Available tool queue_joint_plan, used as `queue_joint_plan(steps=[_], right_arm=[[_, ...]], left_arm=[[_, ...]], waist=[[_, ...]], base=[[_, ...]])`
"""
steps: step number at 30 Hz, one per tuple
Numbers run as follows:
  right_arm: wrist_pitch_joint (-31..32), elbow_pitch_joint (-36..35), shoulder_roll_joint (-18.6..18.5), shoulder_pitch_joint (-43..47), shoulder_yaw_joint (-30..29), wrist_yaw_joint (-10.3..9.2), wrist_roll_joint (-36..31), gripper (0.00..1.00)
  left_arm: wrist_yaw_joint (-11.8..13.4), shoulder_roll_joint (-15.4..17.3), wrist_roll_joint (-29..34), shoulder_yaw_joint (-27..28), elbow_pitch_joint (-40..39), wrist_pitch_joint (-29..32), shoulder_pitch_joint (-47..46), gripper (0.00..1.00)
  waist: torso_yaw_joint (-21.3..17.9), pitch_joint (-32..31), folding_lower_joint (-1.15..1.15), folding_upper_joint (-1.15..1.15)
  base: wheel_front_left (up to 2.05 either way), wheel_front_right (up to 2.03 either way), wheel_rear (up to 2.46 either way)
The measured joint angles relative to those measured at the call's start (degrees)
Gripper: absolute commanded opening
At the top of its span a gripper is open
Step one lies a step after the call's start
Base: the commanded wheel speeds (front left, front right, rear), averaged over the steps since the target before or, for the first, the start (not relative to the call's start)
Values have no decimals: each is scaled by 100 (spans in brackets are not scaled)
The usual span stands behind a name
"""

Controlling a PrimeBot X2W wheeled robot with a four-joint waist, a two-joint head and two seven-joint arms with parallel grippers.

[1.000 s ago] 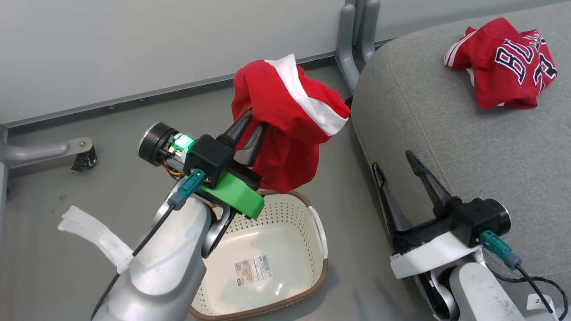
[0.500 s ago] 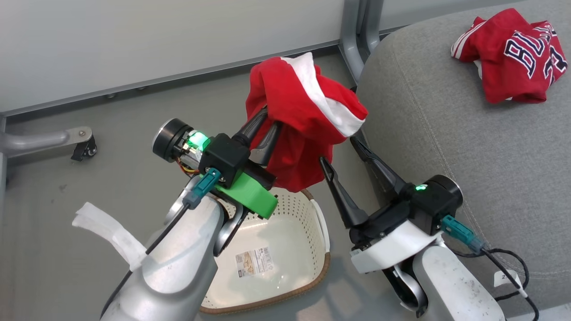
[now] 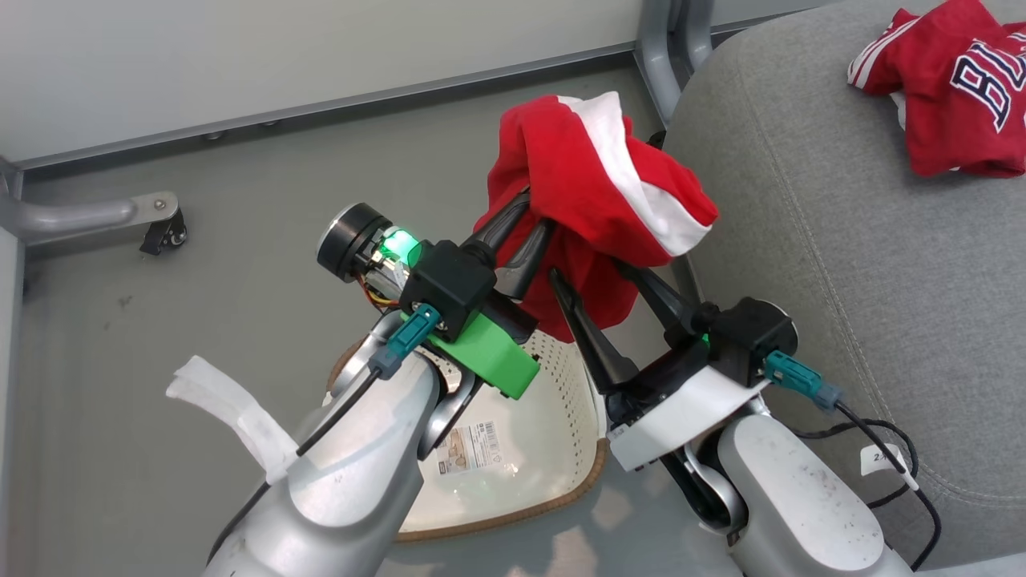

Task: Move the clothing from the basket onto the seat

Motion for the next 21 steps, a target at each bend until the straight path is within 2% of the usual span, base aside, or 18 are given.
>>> queue_joint_plan(steps=[6,15,21], right_arm=[[0,216,1,-259,115,0,216,100],[0,531,2,-617,241,0,555,100],[0,645,2,-701,133,0,745,100]], left_arm=[[74,-27,-83,-111,-90,1,-48,0],[492,-34,-644,-602,-487,-1,-140,0],[684,-35,-818,-846,-578,-8,-225,0]], waist=[[83,146,0,0],[208,308,0,0],[296,374,0,0]], base=[[0,0,0],[0,0,0],[0,0,0]])
